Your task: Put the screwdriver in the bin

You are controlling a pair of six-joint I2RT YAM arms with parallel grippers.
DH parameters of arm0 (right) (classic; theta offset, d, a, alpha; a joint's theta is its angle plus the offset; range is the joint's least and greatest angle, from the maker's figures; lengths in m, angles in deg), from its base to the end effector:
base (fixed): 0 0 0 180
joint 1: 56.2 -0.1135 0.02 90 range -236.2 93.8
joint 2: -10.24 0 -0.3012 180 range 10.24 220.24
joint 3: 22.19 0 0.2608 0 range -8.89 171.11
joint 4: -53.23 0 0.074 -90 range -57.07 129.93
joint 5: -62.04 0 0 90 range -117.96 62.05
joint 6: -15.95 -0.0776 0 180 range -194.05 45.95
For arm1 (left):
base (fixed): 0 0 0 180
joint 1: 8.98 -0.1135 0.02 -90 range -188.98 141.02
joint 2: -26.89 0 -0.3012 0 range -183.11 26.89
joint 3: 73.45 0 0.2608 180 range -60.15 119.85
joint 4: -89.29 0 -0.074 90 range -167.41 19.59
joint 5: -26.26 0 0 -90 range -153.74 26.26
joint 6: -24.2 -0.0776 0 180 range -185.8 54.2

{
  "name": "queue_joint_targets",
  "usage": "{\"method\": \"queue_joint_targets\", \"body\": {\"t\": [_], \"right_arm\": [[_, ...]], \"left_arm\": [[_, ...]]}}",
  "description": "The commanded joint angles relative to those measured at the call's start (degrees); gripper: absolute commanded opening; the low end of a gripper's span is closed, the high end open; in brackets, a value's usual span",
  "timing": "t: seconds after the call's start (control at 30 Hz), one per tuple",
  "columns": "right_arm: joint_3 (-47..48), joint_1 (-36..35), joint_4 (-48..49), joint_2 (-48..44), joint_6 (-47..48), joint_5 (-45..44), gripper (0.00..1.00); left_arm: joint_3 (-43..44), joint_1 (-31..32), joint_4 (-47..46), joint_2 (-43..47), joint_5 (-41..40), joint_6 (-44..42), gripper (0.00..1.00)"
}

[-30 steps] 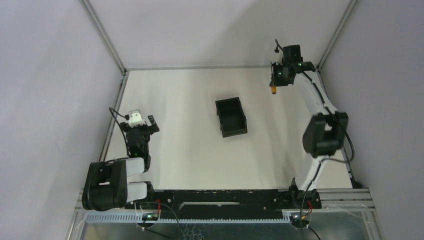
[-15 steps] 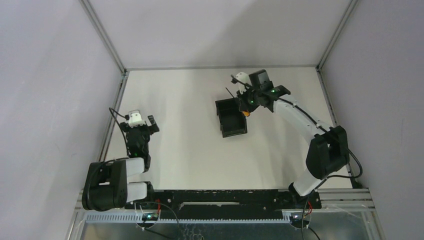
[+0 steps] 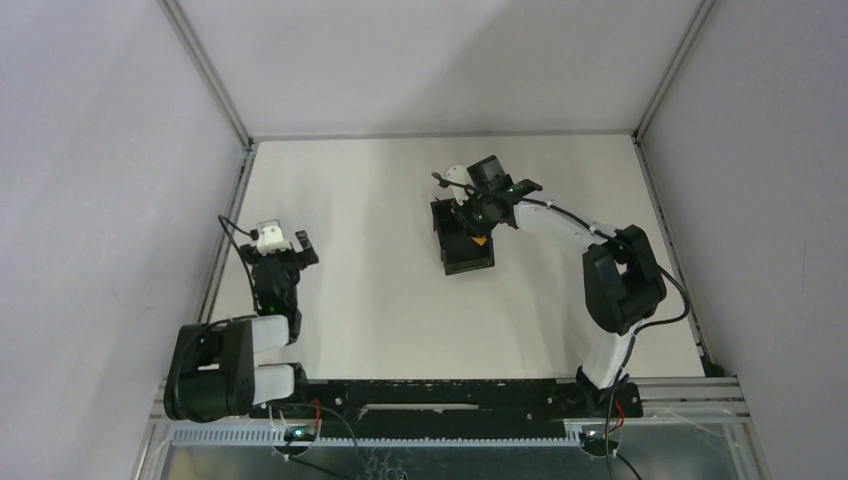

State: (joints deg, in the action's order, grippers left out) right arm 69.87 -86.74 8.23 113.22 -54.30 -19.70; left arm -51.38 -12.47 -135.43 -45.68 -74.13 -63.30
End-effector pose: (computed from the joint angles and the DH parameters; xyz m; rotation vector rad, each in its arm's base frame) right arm 0.3632 0.2272 0.2327 -1.1351 2.2853 0.2569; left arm 0.2439 0.0289 0.1845 -0.2239 1.6576 0.1646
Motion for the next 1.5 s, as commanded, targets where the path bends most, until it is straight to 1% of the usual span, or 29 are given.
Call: {"method": "queue_joint_targets", "body": {"t": [0.0, 0.07, 0.13, 0.2, 0.27, 0.4, 0.5, 0.6, 0.63, 0.73, 0.77, 0.8, 0.83, 0.87, 0.9, 1.07, 1.2, 1.3, 1.47], "right_arm": [[0.55, -1.01, 2.40, 1.34, 0.90, -2.36, 0.22], [0.55, -1.01, 2.17, 1.55, 0.78, -2.67, 0.32], [0.53, -1.10, 2.17, 1.51, 0.65, -2.71, 0.46], [0.54, -1.32, 2.37, 1.09, 0.53, -2.86, 0.52], [0.57, -1.65, 2.77, 0.31, 0.39, -3.06, 0.54], [0.57, -2.27, 3.83, -2.09, -0.42, -2.21, 0.55], [0.57, -2.41, 4.81, -5.11, -3.40, -2.67, 0.55], [0.60, -1.62, 5.67, -8.82, -9.76, -6.60, 0.59], [0.65, -0.61, 5.52, -10.05, -12.75, -7.89, 0.62], [0.69, 5.06, 3.25, -12.63, -22.72, -7.60, 0.66], [0.44, 7.09, 2.25, -13.05, -26.05, -7.82, 0.71], [0.00, 9.12, 1.53, -13.13, -26.82, -8.15, 0.77], [-0.55, 10.90, 0.82, -13.02, -27.42, -8.24, 0.84], [-1.07, 12.93, -0.08, -12.94, -28.10, -9.57, 0.97], [-1.71, 14.98, -0.81, -12.82, -29.09, -10.40, 0.99], [-6.73, 26.82, -0.47, -13.56, -32.56, -13.28, 1.00], [-9.03, 34.17, 0.38, -13.86, -33.18, -12.44, 1.00], [-9.78, 36.75, 1.90, -14.14, -33.30, -10.09, 1.00], [-9.83, 36.71, 2.84, -14.13, -32.85, -10.24, 1.00]], "left_arm": [[2.30, 0.30, -2.10, 0.68, -0.64, -1.10, 1.00], [2.33, 0.35, -2.10, 0.68, -0.60, -1.10, 1.00], [2.32, 0.32, -2.10, 0.68, -0.65, -1.05, 1.00], [2.38, 0.31, -2.10, 0.68, -0.60, -1.10, 1.00], [2.31, 0.32, -2.10, 0.73, -0.60, -1.10, 1.00], [2.32, 0.31, -2.10, 0.64, -0.60, -1.10, 1.00], [2.34, 0.28, -2.10, 0.68, -0.64, -1.11, 1.00], [2.35, 0.33, -2.10, 0.68, -0.64, -1.10, 1.00], [2.35, 0.28, -2.10, 0.68, -0.64, -1.10, 1.00], [2.35, 0.29, -2.10, 0.68, -0.64, -1.10, 1.00], [2.37, 0.27, -2.10, 0.68, -0.64, -1.10, 1.00], [2.31, 0.36, -2.10, 0.68, -0.60, -1.10, 1.00], [2.32, 0.32, -2.10, 0.68, -0.63, -1.12, 1.00], [2.30, 0.31, -2.08, 0.68, -0.62, -1.10, 1.00], [2.33, 0.34, -2.10, 0.68, -0.62, -1.10, 1.00], [2.37, 0.34, -2.10, 0.68, -0.61, -1.10, 1.00], [2.30, 0.32, -2.10, 0.73, -0.60, -1.10, 1.00], [2.38, 0.32, -2.10, 0.68, -0.66, -1.10, 1.00], [2.38, 0.32, -2.10, 0.70, -0.62, -1.10, 1.00]]}}
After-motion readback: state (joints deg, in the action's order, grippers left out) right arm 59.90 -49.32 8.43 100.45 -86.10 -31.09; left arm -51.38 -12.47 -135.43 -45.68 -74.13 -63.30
